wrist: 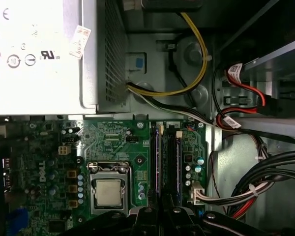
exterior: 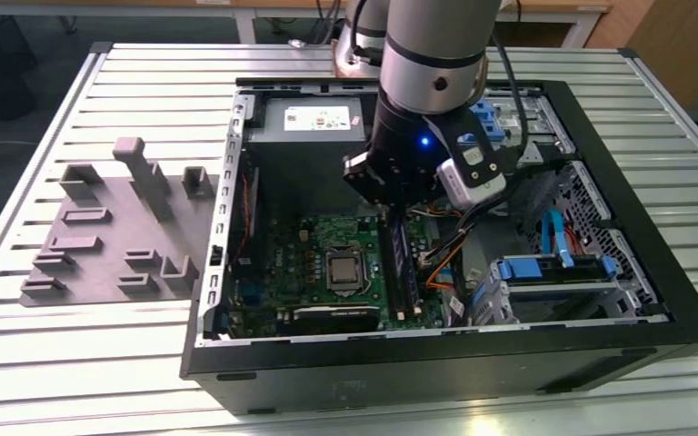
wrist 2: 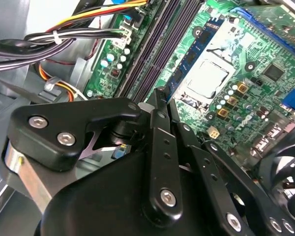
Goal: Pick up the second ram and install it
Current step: 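Insert the second ram into the second slot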
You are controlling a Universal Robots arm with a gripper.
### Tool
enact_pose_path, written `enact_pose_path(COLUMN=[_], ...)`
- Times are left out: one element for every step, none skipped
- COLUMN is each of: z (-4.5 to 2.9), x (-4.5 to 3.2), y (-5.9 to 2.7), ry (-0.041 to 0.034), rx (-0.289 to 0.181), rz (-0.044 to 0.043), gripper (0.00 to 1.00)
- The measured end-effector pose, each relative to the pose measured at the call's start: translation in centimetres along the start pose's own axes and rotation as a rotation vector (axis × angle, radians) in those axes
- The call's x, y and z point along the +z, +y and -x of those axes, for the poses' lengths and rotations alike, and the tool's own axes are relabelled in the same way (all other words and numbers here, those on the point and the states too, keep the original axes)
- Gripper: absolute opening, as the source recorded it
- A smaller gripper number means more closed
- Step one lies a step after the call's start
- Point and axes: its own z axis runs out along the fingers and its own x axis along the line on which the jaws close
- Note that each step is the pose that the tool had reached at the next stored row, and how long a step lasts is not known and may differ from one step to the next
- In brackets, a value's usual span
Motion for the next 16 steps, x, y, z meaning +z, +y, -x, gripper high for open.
enact_pose_path(z=[0.0, 0.01, 0.01, 0.01, 0.01, 0.01, 0.01, 0.01, 0.01, 0.01, 0.09, 0.16, 0.21, 0.26, 0.27, 0.27], x=[0.18, 0.36, 0.47, 0.49, 0.49, 0.49, 0.5, 0.5, 0.52, 0.62, 0.8, 0.97, 1.15, 1.33, 1.5, 1.68], y=[-0.01, -0.01, -0.01, -0.01, -0.01, -0.01, -0.01, -0.01, -0.01, 0.0, 0.01, 0.01, 0.02, 0.02, 0.03, 0.02], ry=[0.0, 0.0002, 0.0005, 0.0005, 0.0005, 0.0006, 0.0006, 0.0005, 0.0005, 0.0004, 0.0004, 0.0005, 0.0005, 0.0004, 0.0005, 0.0005], rx=[0.002, 0.003, 0.004, 0.004, 0.004, 0.004, 0.004, 0.004, 0.004, 0.004, 0.004, 0.004, 0.004, 0.004, 0.004, 0.005], rz=[0.0001, 0.0001, 0.0001, 0.0, -0.0001, -0.0002, -0.0001, 0.0, 0.0, 0.0006, 0.0004, 0.0, 0.0001, 0.0002, 0.0001, 0.0001], gripper=[0.14, 0.14, 0.14, 0.14, 0.14, 0.14, 0.14, 0.14, 0.14, 0.14, 0.14, 0.14, 0.14, 0.14, 0.14, 0.14])
